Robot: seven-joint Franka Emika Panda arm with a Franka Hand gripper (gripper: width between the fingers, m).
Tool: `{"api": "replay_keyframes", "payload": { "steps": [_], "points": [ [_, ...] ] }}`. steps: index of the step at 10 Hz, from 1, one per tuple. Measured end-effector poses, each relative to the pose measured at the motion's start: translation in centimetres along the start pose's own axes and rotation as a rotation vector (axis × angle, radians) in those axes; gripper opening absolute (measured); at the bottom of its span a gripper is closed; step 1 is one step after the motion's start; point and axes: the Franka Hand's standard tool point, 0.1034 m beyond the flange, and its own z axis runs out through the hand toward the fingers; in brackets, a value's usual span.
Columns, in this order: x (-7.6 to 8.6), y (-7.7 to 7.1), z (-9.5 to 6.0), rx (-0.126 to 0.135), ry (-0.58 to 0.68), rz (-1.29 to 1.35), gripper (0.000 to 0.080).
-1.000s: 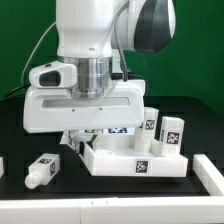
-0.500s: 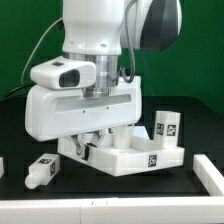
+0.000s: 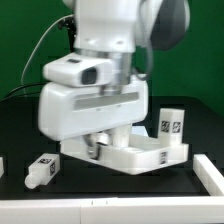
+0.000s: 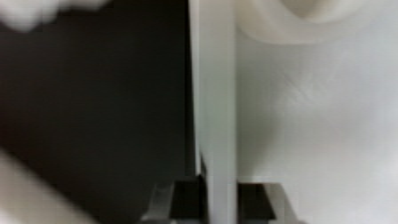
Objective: Assemble square table
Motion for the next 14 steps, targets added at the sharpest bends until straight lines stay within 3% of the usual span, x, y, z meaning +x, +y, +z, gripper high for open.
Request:
{"api": "replay_keyframes", "payload": {
  "steps": [1, 2, 6, 7, 9, 13, 14],
  "points": [
    [1.8, 0.5, 0.2, -0.008, 0.015, -0.107, 0.0055],
    [2.6, -0.2, 0.6, -0.014, 0.002, -0.163, 0.0055],
    [2.1, 0.3, 0.8, -0.021, 0.001, -0.166, 0.0055],
    [3.1, 0.9, 0.5, -0.062, 0.032, -0.27, 0.0055],
    [4.9, 1.3, 0.8, -0.064, 0.049, -0.437, 0.0055],
    [4.5, 1.3, 1.1, -0.06, 0.046, -0.401, 0.0055],
    [4.8, 1.3, 1.2, -0.079, 0.051, -0.447, 0.0055]
  ]
}}
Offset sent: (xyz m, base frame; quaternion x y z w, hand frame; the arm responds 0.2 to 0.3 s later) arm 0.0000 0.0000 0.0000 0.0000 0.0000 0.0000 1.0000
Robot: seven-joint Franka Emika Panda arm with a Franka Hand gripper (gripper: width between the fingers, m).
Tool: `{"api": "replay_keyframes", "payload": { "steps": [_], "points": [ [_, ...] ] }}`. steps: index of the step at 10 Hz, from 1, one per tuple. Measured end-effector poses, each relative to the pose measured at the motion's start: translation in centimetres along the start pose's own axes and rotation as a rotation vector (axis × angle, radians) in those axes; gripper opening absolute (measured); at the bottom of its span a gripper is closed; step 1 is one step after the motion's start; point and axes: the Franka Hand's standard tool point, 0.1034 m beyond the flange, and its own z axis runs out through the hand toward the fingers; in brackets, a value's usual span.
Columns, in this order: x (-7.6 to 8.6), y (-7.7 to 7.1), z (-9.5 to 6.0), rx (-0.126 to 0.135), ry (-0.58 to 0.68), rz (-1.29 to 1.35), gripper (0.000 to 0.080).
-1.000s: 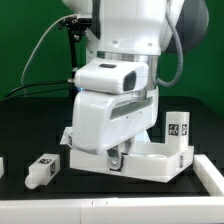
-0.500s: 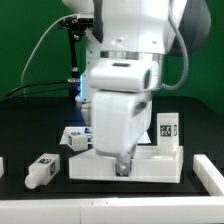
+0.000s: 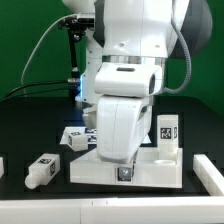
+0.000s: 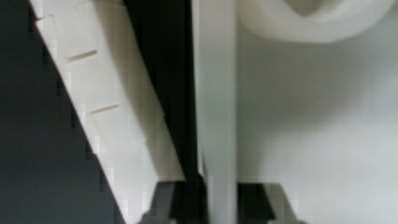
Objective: Assemble square table
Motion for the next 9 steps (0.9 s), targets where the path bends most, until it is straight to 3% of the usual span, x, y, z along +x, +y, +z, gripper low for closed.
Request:
{"api": "replay_keyframes", "payload": {
  "steps": [1, 3, 5, 9],
  "points": [
    [0.8, 0.0, 0.4, -0.031, 0.008, -0.075, 0.0055],
    [2.4, -0.3, 1.1, -0.038, 0.009, -0.16, 0.0055],
    [4.5, -0.7, 1.5, -0.067, 0.019, -0.168, 0.0062],
    [5.3, -0.5, 1.5, -0.043, 0.004, -0.14, 0.0062]
  ]
}}
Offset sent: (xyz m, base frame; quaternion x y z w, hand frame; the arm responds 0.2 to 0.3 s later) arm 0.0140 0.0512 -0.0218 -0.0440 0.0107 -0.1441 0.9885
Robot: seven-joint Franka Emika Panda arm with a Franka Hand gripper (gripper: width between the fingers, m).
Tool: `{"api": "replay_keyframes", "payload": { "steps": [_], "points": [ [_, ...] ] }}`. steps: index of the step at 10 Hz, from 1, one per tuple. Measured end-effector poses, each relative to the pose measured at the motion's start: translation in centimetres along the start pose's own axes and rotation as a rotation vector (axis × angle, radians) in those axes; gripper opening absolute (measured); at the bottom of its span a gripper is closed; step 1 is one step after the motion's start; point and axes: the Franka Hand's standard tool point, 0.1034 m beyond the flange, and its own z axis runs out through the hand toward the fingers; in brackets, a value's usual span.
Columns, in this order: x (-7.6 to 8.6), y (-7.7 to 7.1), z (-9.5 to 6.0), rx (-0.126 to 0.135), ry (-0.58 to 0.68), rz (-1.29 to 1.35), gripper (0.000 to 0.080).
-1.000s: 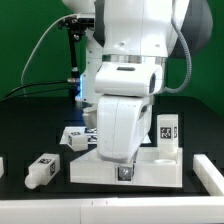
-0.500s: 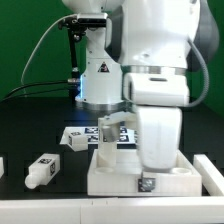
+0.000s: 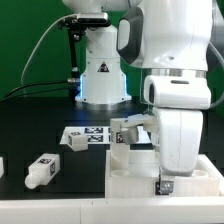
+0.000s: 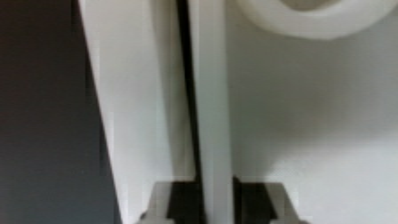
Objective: Assemble square table
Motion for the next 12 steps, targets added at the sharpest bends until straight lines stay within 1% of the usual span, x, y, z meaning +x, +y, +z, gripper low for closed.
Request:
{"api": "replay_keyframes", "payload": {
  "steps": [2, 3, 4, 5, 6, 7, 8, 9, 10, 11, 12],
  "points": [
    [-0.3, 0.0, 0.1, 0.0, -0.006, -0.008, 0.0062],
    [-0.3, 0.0, 0.1, 0.0, -0.006, -0.004, 0.0134],
    [-0.4, 0.0, 0.1, 0.0, -0.006, -0.003, 0.0134],
    [-0.4, 0.1, 0.0, 0.0, -0.007, 0.001, 0.0317],
    [-0.4, 0.7, -1.1, 0.011, -0.014, 0.02, 0.0317],
    [-0.5, 1.7, -2.8, 0.022, -0.022, 0.034, 0.0517],
    [-1.0, 2.6, -4.1, 0.02, -0.027, 0.056, 0.0613],
    [-2.1, 3.0, -4.5, 0.024, -0.037, 0.103, 0.0613],
    [-2.6, 2.9, -4.4, 0.033, -0.043, 0.118, 0.0643],
    [-2.3, 2.8, -4.3, 0.035, -0.04, 0.116, 0.0643],
    [-2.3, 2.8, -4.2, 0.034, -0.04, 0.197, 0.0648]
  ]
}}
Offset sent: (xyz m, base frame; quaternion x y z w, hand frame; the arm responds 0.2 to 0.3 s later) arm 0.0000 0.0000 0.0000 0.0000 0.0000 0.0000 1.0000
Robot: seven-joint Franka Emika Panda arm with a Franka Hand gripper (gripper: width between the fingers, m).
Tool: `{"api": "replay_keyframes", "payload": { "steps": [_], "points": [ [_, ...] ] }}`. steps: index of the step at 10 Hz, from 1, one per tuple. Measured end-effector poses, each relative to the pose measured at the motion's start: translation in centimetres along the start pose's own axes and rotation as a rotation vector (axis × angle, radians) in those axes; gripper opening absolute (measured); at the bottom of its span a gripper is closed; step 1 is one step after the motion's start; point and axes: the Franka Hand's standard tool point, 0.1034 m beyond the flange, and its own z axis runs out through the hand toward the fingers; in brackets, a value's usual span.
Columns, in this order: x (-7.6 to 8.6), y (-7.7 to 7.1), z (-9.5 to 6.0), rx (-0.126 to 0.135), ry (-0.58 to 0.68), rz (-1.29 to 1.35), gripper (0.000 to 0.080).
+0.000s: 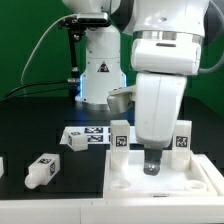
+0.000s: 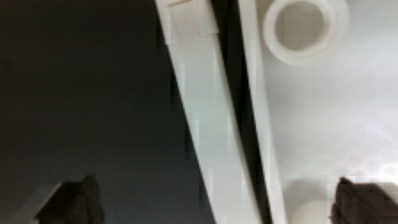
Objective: Assemble square table
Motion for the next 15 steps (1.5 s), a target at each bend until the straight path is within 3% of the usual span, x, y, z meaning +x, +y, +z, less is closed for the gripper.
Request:
{"api": "replay_keyframes", "payload": {
  "steps": [2, 3, 5, 9, 11, 12, 13, 14, 15],
  "points": [
    [-0.5, 0.0, -0.1, 0.011, -0.006, 0.142, 0.0649],
    [-2.7, 0.5, -0.9, 0.04, -0.024, 0.202, 0.0649],
    [-6.9, 1.7, -2.6, 0.066, -0.048, 0.37, 0.0649],
    [-7.1, 1.6, -2.5, 0.066, -0.055, 0.493, 0.0649],
    [-10.2, 0.2, -3.8, 0.087, -0.077, 0.535, 0.0649],
    [-12.3, -2.2, -5.0, 0.168, -0.128, 0.615, 0.0649],
    [-13.4, -3.2, -6.1, 0.204, -0.155, 0.652, 0.0649],
    [-13.2, -3.0, -5.8, 0.179, -0.138, 0.651, 0.0649],
    [-13.2, -3.1, -5.6, 0.183, -0.14, 0.65, 0.0649]
  ]
}}
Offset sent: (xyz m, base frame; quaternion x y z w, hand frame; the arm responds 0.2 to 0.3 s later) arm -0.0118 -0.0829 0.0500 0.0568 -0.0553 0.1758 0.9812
